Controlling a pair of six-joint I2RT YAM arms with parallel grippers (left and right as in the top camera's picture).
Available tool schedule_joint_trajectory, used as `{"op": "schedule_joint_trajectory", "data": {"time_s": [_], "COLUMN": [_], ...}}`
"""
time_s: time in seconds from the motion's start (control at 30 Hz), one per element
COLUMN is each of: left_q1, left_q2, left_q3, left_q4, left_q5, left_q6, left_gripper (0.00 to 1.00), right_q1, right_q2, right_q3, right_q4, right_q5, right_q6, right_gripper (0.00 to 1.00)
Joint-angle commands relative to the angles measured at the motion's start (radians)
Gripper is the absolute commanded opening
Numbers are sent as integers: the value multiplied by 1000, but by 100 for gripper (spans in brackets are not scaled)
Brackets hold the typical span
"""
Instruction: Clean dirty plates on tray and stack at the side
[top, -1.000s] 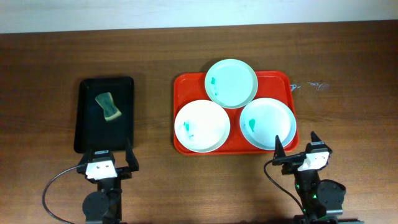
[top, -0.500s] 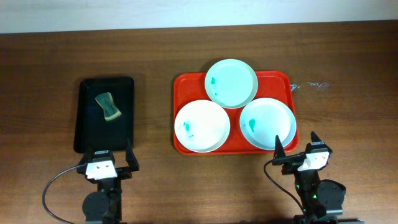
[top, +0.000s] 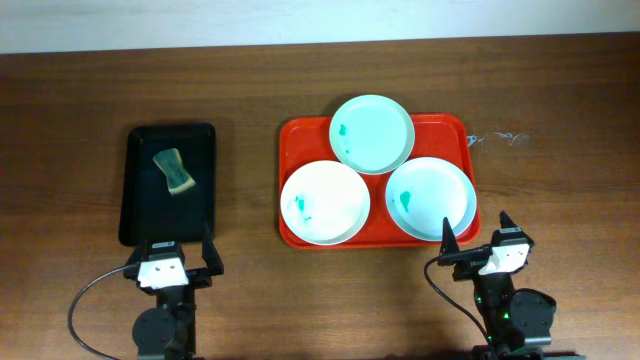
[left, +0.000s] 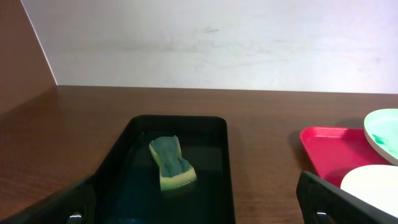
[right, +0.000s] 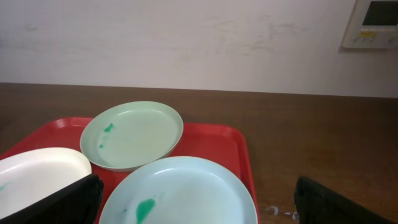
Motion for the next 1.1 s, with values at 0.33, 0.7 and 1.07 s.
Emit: {"op": "schedule_joint_trajectory", "data": {"time_s": [0.33, 0.7, 1.07], "left_q1": [2, 2, 16], "left_q2": [-4, 55, 1058], "left_q3": [-1, 218, 1151], "left_q4": [42, 537, -561], "left_q5": [120, 471, 93], "left_q6": [-11, -67, -252], "left_gripper": [99, 99, 99], "right_q1": [7, 7, 7], "right_q2": [-5, -6, -5], "right_q3": [-7, -7, -7], "right_q4": [-3, -3, -3], "right_q5": [5, 5, 5], "right_q6": [-6, -6, -6], "right_gripper": [99, 98, 99]}}
